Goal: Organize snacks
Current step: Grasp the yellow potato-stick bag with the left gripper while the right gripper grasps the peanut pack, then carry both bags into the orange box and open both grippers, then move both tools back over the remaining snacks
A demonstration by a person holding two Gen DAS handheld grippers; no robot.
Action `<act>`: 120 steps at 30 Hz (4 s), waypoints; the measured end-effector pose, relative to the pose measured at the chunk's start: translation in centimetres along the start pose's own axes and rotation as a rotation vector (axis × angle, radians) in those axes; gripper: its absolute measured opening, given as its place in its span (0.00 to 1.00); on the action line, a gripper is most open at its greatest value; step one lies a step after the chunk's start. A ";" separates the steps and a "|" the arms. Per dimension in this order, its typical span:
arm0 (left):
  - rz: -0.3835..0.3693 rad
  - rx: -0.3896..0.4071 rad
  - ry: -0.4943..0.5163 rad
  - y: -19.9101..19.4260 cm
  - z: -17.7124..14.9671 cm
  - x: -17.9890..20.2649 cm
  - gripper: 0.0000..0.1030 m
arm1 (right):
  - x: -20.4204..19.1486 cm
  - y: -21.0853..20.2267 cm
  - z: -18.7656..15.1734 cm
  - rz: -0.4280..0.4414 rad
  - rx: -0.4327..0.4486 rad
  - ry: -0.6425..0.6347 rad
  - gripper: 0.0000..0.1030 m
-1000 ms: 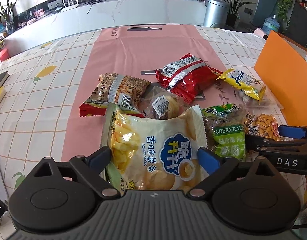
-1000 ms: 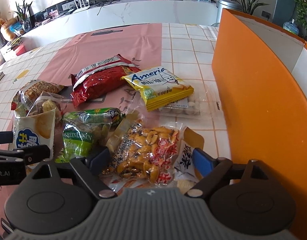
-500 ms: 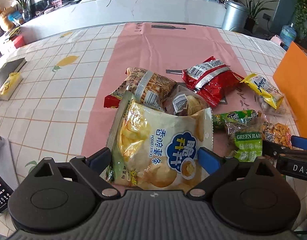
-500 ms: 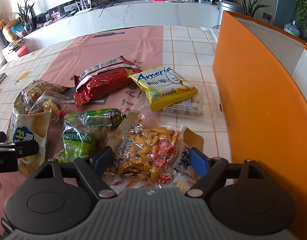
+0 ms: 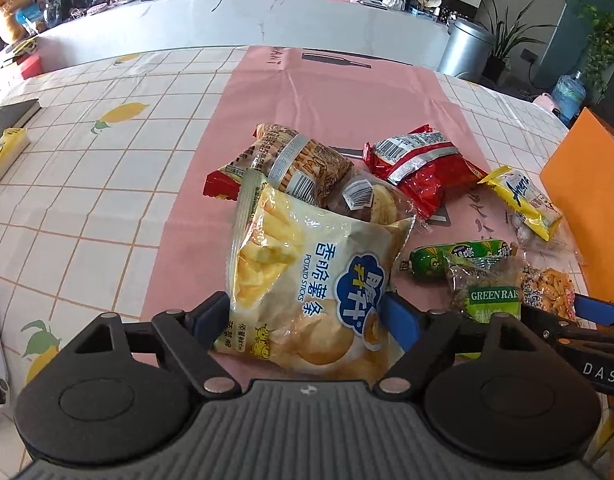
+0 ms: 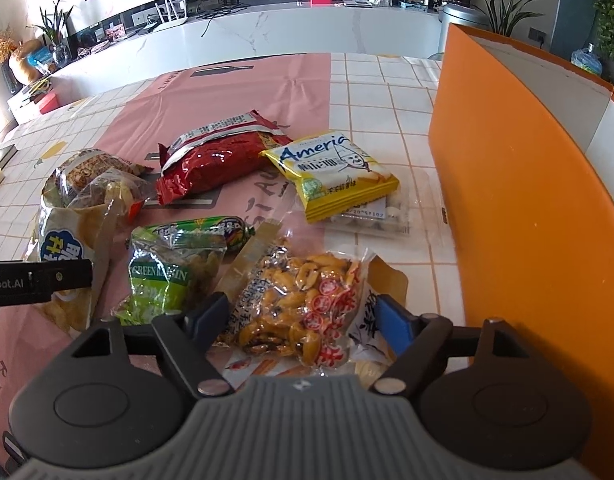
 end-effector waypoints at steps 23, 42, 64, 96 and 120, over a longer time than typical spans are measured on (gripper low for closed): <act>-0.096 0.096 -0.030 -9.4 -0.1 2.4 0.50 | 1.0 -7.2 1.2 0.049 0.144 0.047 0.61; -0.274 0.071 0.360 -13.7 1.1 18.5 0.50 | 14.3 -18.1 0.5 0.053 0.155 0.111 0.61; -0.147 -0.361 1.220 -2.0 -2.6 35.8 0.51 | 23.0 -10.7 1.0 0.188 -0.233 -0.325 0.61; -0.398 -0.573 1.193 2.9 0.5 31.8 0.76 | 22.2 -5.8 1.8 0.274 -0.451 -0.563 0.65; -0.286 -0.167 0.497 -11.6 5.1 14.6 0.76 | 11.4 -17.4 4.5 0.272 -0.207 -0.155 0.65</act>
Point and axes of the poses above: each gripper's, at about its wrist camera, not at the fingertips, and y roughly the way its jaws point, x to its right, z to its top, the point moved 1 cm from there along y, roughly the way its jaws point, and after that the axes turned 7 degrees about -y, right-handed, at the moved point
